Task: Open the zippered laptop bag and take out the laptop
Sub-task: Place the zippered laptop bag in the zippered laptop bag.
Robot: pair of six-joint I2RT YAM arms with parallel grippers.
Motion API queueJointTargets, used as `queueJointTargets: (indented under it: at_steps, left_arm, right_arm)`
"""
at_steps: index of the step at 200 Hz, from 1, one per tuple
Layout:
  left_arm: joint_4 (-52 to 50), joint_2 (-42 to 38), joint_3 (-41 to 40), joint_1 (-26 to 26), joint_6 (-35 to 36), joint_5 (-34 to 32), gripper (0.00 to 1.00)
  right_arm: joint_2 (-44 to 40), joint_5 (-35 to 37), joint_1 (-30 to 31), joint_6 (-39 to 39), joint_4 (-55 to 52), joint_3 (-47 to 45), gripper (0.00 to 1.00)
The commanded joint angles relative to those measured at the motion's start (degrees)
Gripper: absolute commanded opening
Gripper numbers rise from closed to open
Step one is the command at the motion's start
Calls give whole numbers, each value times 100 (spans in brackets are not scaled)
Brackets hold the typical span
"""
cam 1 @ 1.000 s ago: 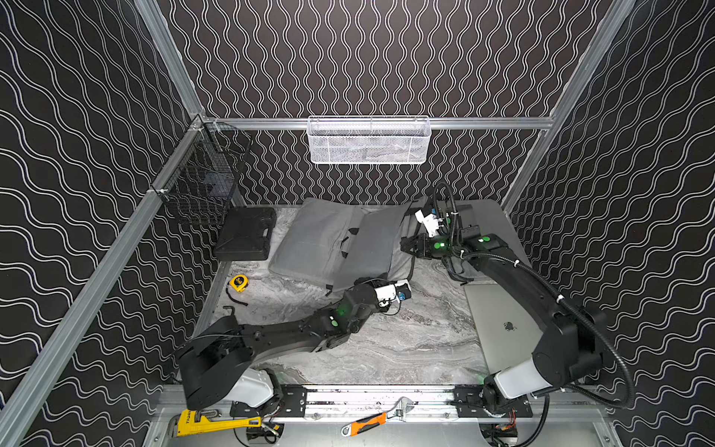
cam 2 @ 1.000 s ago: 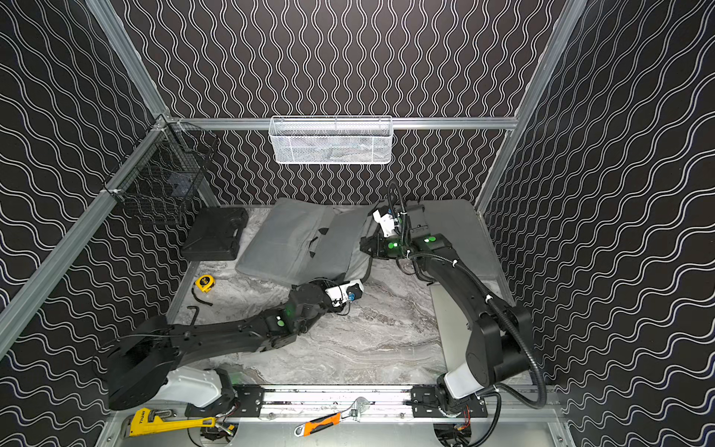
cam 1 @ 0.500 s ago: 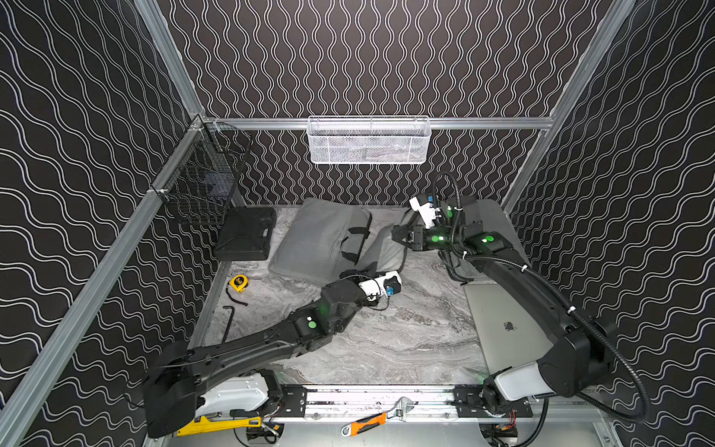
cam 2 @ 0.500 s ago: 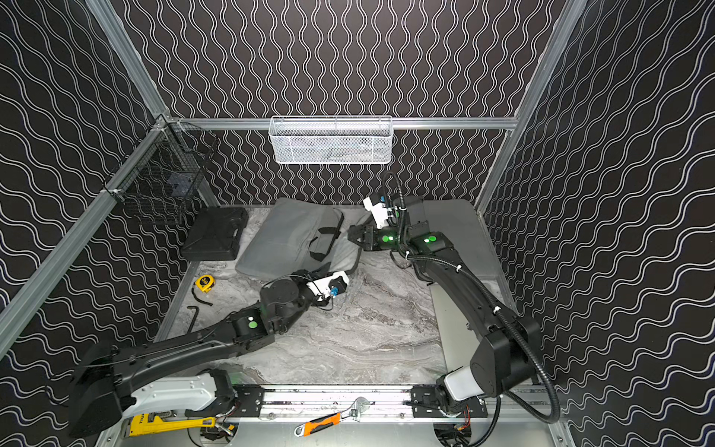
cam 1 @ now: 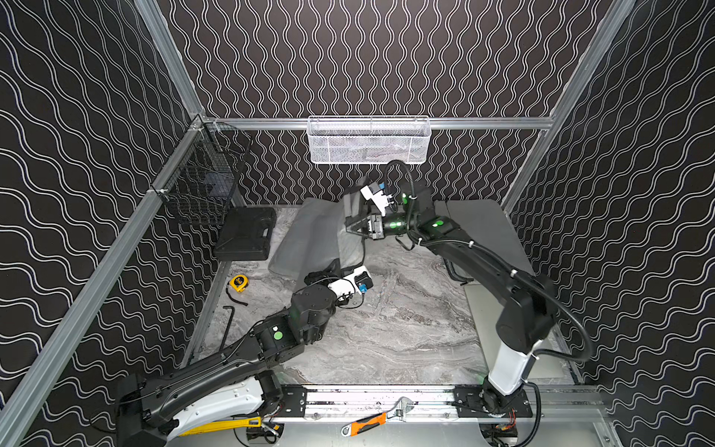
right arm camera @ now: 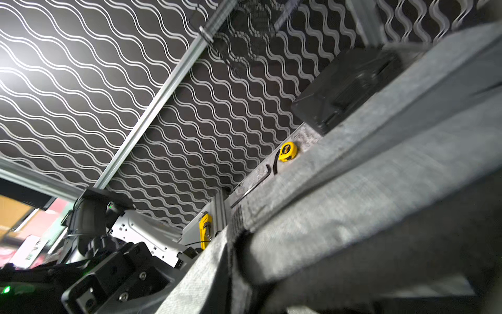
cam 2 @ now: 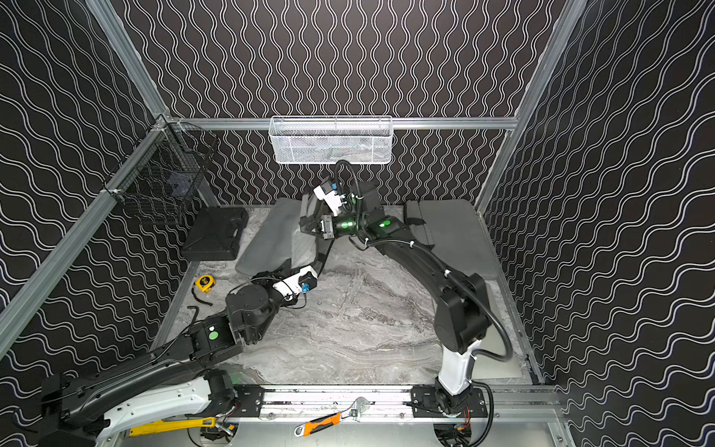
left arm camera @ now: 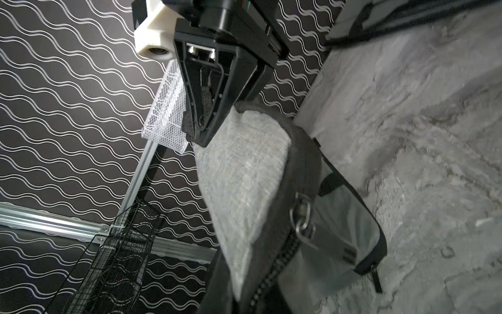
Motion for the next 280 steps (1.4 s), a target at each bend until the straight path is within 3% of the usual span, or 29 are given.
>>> queueJointTargets:
  at_steps: [1,12,35,57,82,112,144,183,209,227,256,280]
  left_arm:
    - [-249,313,118,-119,-374,534,0]
    - [-332,700,182,-256,-671,567,0]
    - [-157,1423,207,-431,-1301,1015,0]
    - [648,1738,-94,-454,-1672,1537,0]
    - [1604,1906,-459,-454,-1981,1824,0]
    - [1998,2179,-611,-454,-2226,2128,0]
    - [2100,2448,-598,-439,-2439,2148,0]
    - [2164,2619,-603,-362,-2813,2434,0]
    - [2303,2766,-637,-305,-3081,2523,0]
    - [2370,2785,-678,-240,-3273,2662,0]
    - [2514,2767,-743,-62,-3586,2986,0]
    - [2516,2696,-726,33,-3741,3210,0]
  right_arm:
    - [325,285,-38,-126,858,-204,0]
    - [336,526,-39,-281,700,-478,1]
    - [213,1013,-102,-420,764,-1387,29]
    - [-47,1186,-314,-215,571,-1963,48]
    - [-354,1527,-624,77,475,-2613,59]
    - [-834,1504,-1020,366,919,-3444,65]
    - [-1307,1631,-1067,-83,646,-3713,68]
    - [-1905,2288,-1101,-372,-53,-4020,71]
    - [-2279,3162,-1144,-463,-707,-4187,73]
    - [-2737,3575,-1219,-291,-608,-4561,73]
    - [-3697,3529,-1259,-141,142,-5362,74]
    - [-4324,2975,-1195,16,859,-6004,70]
